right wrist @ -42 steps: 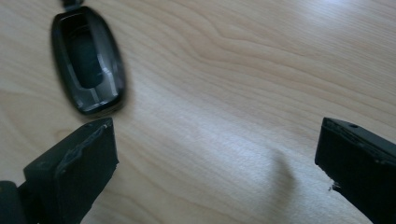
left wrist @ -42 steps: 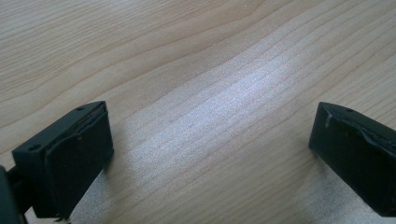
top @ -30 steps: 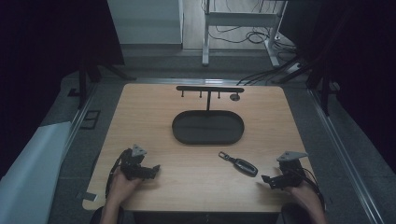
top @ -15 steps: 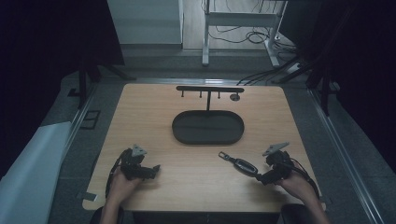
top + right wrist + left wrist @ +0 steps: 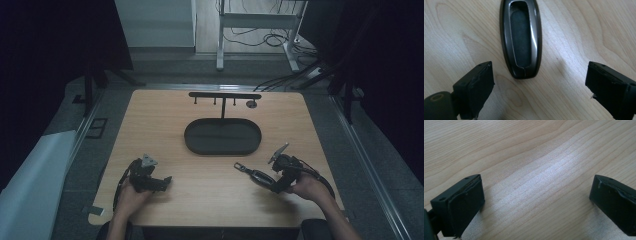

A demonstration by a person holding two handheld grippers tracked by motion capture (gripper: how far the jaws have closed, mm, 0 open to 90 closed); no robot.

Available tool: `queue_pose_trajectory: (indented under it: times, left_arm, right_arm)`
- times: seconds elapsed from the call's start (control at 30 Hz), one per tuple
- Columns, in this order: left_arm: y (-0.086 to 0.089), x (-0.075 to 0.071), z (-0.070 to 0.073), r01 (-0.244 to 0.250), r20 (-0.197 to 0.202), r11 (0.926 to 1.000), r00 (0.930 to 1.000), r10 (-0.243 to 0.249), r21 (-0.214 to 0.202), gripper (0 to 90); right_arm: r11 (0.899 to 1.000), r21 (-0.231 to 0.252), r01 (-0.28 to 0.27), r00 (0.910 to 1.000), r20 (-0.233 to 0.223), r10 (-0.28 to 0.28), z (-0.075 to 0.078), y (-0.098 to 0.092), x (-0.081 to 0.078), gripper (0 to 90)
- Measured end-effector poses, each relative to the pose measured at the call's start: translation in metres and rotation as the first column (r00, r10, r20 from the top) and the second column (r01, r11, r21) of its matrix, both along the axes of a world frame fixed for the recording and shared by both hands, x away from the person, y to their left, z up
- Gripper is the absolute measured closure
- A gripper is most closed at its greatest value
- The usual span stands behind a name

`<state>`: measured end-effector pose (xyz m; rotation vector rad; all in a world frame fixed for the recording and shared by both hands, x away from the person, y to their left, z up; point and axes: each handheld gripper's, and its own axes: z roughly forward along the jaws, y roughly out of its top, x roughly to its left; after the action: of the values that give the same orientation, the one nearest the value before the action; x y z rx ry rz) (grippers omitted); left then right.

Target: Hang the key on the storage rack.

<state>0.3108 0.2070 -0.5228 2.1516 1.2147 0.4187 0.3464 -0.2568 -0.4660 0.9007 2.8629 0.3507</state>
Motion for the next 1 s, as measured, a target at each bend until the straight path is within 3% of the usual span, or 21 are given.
queue_pose_trajectory:
  times: [0.03,0.37,0.8,1.0]
  left_arm:
    - [0.0,0.0,0.0,0.001,0.0,1.0,1.0,-0.001,0.0,0.0]
    - [0.0,0.001,0.0,0.003,0.001,1.0,1.0,-0.003,-0.001,0.0]
    - [0.0,0.001,0.0,0.008,-0.001,1.0,1.0,-0.008,-0.001,0.0]
    - [0.0,0.001,0.0,0.009,-0.001,1.0,1.0,-0.009,-0.001,0.0]
  right_arm:
    - [0.999,-0.029,-0.014,0.9998,-0.012,0.014,0.0,0.005,0.002,9.1]
    - [0.989,-0.126,-0.08,0.9953,-0.066,0.072,-0.003,0.035,0.012,14.2]
    - [0.978,-0.176,-0.114,0.9871,-0.132,0.091,-0.007,0.06,0.022,37.3]
    - [0.974,-0.186,-0.131,0.9833,-0.149,0.104,-0.008,0.067,0.027,43.6]
